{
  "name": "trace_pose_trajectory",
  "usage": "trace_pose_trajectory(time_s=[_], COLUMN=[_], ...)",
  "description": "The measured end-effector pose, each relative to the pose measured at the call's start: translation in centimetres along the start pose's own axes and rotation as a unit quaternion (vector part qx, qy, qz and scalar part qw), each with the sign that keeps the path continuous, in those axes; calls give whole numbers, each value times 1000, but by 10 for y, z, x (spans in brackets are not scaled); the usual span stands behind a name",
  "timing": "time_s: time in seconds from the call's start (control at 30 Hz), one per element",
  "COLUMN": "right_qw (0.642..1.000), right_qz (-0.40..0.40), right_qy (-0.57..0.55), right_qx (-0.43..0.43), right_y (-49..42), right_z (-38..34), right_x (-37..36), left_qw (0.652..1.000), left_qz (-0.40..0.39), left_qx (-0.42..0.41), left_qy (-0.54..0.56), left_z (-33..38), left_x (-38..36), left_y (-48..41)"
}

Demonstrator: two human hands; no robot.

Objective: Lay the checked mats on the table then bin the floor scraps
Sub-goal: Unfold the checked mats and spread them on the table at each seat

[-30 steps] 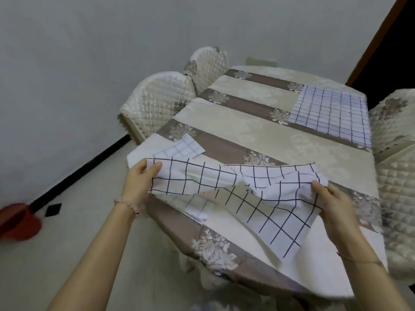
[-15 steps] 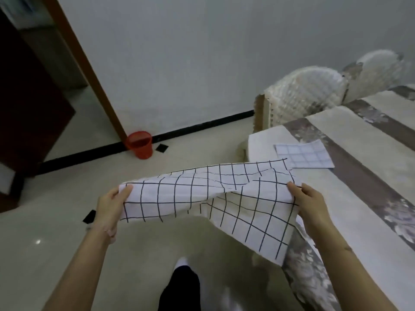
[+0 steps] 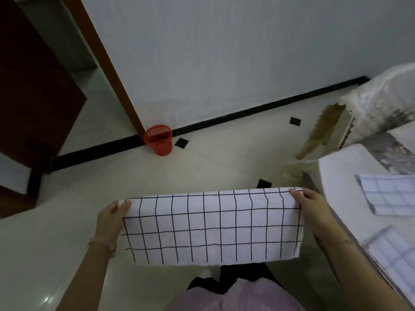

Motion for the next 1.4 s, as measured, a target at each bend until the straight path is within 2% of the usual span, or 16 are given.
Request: trace_pose_trajectory(time_s=[0.27, 0.47, 0.6, 0.83, 0.97, 1.17, 1.4], right_qw=[994, 982, 976, 956, 931, 882, 807], right_qz=[85, 102, 132, 238, 301, 379, 499], right_qy=[-71, -146, -153, -159, -198, -252, -285], right_qx=[8, -58, -83, -59, -54, -124, -137], right_y=[-129, -238, -315, -418, -473, -545, -595], right_z=[-77, -97, -129, -190, -208, -229, -259], right_x=[-1, 2, 22, 88, 121, 159, 237], left_qw=[998, 996, 992, 977, 957, 916, 857], left_qz=[-54, -85, -122, -211, -284, -385, -476], left_qx=[-41, 7, 26, -14, -36, -58, -146], left_qy=[17, -5, -10, -7, -38, -93, -133], left_z=[101, 143, 196, 304, 354, 430, 545], left_x=[-87, -170, -240, -382, -484, -634, -819], left_y=[-159, -265, -339, -454, -522, -591, -603])
Point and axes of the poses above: each hand's wrist, its own y-axis away from the middle knuckle, its own x-axis out of the back of the hand, z = x × y, the point moved 2 cm from there along -y, towards the middle knuckle, and after that the axes turned 4 degrees about -z, right-handed, at the moved point
